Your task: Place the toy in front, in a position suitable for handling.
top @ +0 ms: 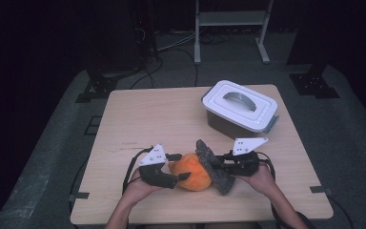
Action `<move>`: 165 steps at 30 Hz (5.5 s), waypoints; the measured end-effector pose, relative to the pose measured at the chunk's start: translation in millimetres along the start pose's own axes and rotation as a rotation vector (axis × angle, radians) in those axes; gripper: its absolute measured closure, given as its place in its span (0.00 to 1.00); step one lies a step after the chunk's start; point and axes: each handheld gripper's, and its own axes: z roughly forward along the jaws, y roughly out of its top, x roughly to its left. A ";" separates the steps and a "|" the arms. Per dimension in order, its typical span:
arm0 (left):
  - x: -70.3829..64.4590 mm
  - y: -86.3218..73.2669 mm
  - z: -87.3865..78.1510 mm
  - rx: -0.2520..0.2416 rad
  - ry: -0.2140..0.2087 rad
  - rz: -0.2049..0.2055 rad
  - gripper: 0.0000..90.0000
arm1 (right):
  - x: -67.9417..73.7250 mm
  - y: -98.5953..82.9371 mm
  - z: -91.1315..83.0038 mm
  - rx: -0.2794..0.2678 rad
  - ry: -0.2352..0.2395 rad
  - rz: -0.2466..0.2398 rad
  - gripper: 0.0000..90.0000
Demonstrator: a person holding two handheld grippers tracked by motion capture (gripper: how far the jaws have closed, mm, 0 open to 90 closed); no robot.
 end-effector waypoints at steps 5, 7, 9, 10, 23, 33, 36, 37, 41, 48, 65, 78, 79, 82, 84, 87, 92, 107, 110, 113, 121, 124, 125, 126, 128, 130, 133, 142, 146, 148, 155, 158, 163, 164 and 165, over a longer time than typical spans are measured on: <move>4.8 -6.9 7.9 0.020 -0.007 -0.048 0.13 | -6.0 -5.9 -2.9 0.026 -0.017 0.015 0.83; 6.1 -7.8 8.4 0.018 -0.018 -0.060 0.13 | -7.1 -7.8 -2.5 0.036 -0.026 0.018 0.83; 3.8 -7.8 6.0 0.008 -0.040 -0.047 0.27 | -7.8 -8.6 -2.4 0.036 -0.030 0.022 0.83; 1.9 -6.5 5.3 0.012 -0.043 -0.036 0.32 | -8.2 -8.8 -2.3 0.037 -0.034 0.022 0.83; -1.9 7.5 -8.4 -0.011 -0.009 -0.014 0.53 | 4.4 12.6 -13.5 -0.136 0.021 0.005 0.83; 1.3 3.9 -9.2 -0.014 0.000 -0.034 0.51 | -4.4 -4.9 2.2 0.016 -0.009 0.032 0.83; 1.8 4.0 -10.3 -0.015 0.002 -0.036 0.51 | -3.5 -2.7 -0.3 0.013 -0.020 0.023 0.83; 2.2 4.0 -10.8 -0.014 0.002 -0.035 0.51 | -2.1 -0.2 -2.2 -0.001 -0.022 0.013 0.83; 0.5 5.6 -9.9 -0.015 0.003 -0.029 0.51 | 5.3 11.1 -10.8 -0.100 0.009 0.000 0.83; -3.8 8.6 -10.7 -0.018 -0.008 -0.008 0.52 | 4.8 4.0 0.4 -0.043 0.015 0.002 0.83; -0.2 4.3 -9.5 -0.006 0.008 -0.008 0.47 | 0.0 0.4 0.1 -0.005 -0.022 0.007 0.83; -8.7 9.4 -1.2 -0.009 -0.007 0.015 0.39 | 12.1 13.6 -5.3 -0.081 0.010 -0.038 0.83; -8.7 9.6 -1.0 -0.009 -0.009 0.014 0.38 | 11.5 13.1 -5.5 -0.074 0.004 -0.037 0.83; -9.0 9.7 -0.5 -0.007 -0.017 0.015 0.36 | 9.3 9.8 -4.1 -0.065 -0.002 -0.030 0.83; -9.5 10.0 -0.5 -0.006 -0.022 0.018 0.35 | 8.0 8.3 -3.5 -0.059 -0.004 -0.023 0.83; -10.6 10.6 0.1 -0.005 -0.028 0.018 0.35 | 6.7 6.8 -2.9 -0.054 -0.013 -0.021 0.83; -13.2 11.9 1.6 0.000 -0.051 0.027 0.34 | 4.6 5.0 -2.9 -0.049 -0.025 -0.017 0.83; -12.9 11.0 3.7 -0.018 -0.034 0.005 0.40 | 9.7 16.2 -17.1 -0.106 -0.042 -0.035 0.83; -15.5 11.7 6.0 -0.012 -0.040 0.021 0.39 | 17.0 20.8 -13.3 -0.084 -0.040 -0.074 0.83; -15.5 12.3 4.2 -0.016 -0.046 0.034 0.36 | 12.0 15.8 -11.4 -0.079 -0.032 -0.053 0.83; -7.5 5.9 7.3 0.008 -0.018 0.015 0.14 | 3.2 6.5 -14.1 -0.068 -0.042 -0.025 0.83; -7.5 0.1 15.5 0.039 -0.041 0.009 0.14 | 1.8 4.3 -14.6 -0.061 -0.047 -0.025 0.83; -8.0 -0.7 16.8 0.038 -0.048 0.014 0.16 | 1.1 3.7 -15.1 -0.059 -0.050 -0.024 0.83; -9.0 -0.7 17.1 0.034 -0.050 0.016 0.20 | 0.6 3.3 -15.6 -0.056 -0.054 -0.024 0.83; -11.1 0.2 15.3 0.037 -0.046 0.040 0.31 | 0.0 2.5 -16.6 -0.054 -0.055 -0.017 0.83; -12.8 0.6 13.2 0.038 -0.035 0.066 0.42 | 0.7 3.7 -17.1 -0.055 -0.057 -0.021 0.83; -13.3 3.1 8.5 0.026 -0.021 0.083 0.49 | 4.3 10.7 -21.6 -0.085 -0.058 -0.035 0.83; -16.9 7.2 3.9 0.036 0.006 0.126 0.52 | 9.0 14.3 -18.0 -0.097 -0.025 -0.043 0.84; -14.6 8.3 -0.2 0.033 0.015 0.129 0.52 | 2.4 8.2 -17.0 -0.060 -0.047 -0.022 0.84; -14.4 8.1 -0.5 0.029 0.016 0.123 0.52 | 5.2 11.0 -18.2 -0.073 -0.045 -0.031 0.84; -15.3 9.3 -2.1 0.035 0.022 0.134 0.52 | 9.8 15.6 -15.4 -0.086 -0.028 -0.046 0.84; -14.5 9.2 -3.7 0.036 0.022 0.132 0.52 | 6.6 11.4 -12.6 -0.055 -0.032 -0.040 0.84; -16.2 8.9 -1.3 0.043 0.012 0.145 0.52 | 9.3 17.3 -17.1 -0.098 -0.029 -0.040 0.84; -17.0 8.7 -0.1 0.044 0.007 0.149 0.52 | 10.9 19.5 -17.5 -0.111 -0.025 -0.043 0.84; -18.0 8.4 0.7 0.044 0.004 0.150 0.52 | 12.2 20.8 -17.1 -0.110 -0.022 -0.048 0.84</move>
